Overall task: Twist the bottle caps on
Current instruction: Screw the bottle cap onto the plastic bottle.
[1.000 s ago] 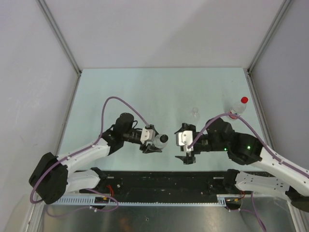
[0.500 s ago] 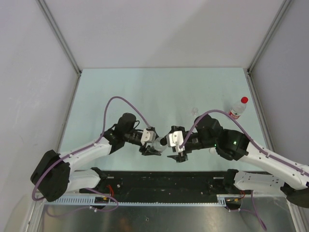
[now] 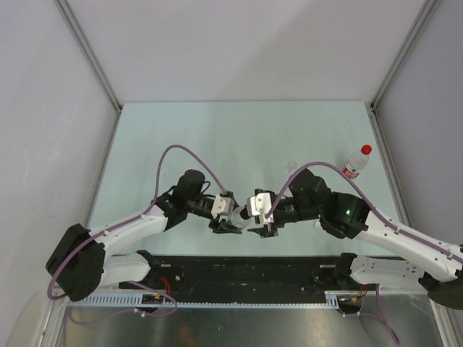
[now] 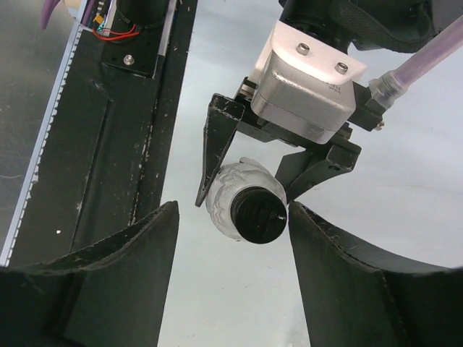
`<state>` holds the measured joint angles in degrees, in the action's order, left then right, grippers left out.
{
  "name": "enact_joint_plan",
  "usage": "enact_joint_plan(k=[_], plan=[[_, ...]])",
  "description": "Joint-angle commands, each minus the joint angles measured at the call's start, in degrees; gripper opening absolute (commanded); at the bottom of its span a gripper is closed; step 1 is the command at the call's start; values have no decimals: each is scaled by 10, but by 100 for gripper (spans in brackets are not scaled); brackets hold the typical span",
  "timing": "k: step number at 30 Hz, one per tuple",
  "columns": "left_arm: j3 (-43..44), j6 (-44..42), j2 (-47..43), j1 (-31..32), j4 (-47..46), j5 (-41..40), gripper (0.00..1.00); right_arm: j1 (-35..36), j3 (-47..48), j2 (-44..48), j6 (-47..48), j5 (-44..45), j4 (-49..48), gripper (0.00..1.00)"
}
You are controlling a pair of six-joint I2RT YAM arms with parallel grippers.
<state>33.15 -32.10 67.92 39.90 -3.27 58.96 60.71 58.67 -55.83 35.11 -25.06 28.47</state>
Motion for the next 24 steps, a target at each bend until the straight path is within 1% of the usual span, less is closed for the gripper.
enact_joint_plan(k=[1,9,12,16,20,24], plan=[[15,-21,-17,5,-7,13,34,2,5,-4,-15,6,-17,65],[11,-25,-26,5,-6,6,34,-5,11,-12,-24,-2,-10,58],[12,-25,-25,6,-6,5,33,-6,12,-15,-27,-8,-11,54],[12,-24,-27,6,-6,3,33,-6,14,-22,-26,-1,-8,51],[10,-26,-30,6,-6,3,33,-6,15,-27,-26,-1,-6,42],[10,-27,-29,6,-6,0,32,-6,15,-24,-30,-3,-7,38]])
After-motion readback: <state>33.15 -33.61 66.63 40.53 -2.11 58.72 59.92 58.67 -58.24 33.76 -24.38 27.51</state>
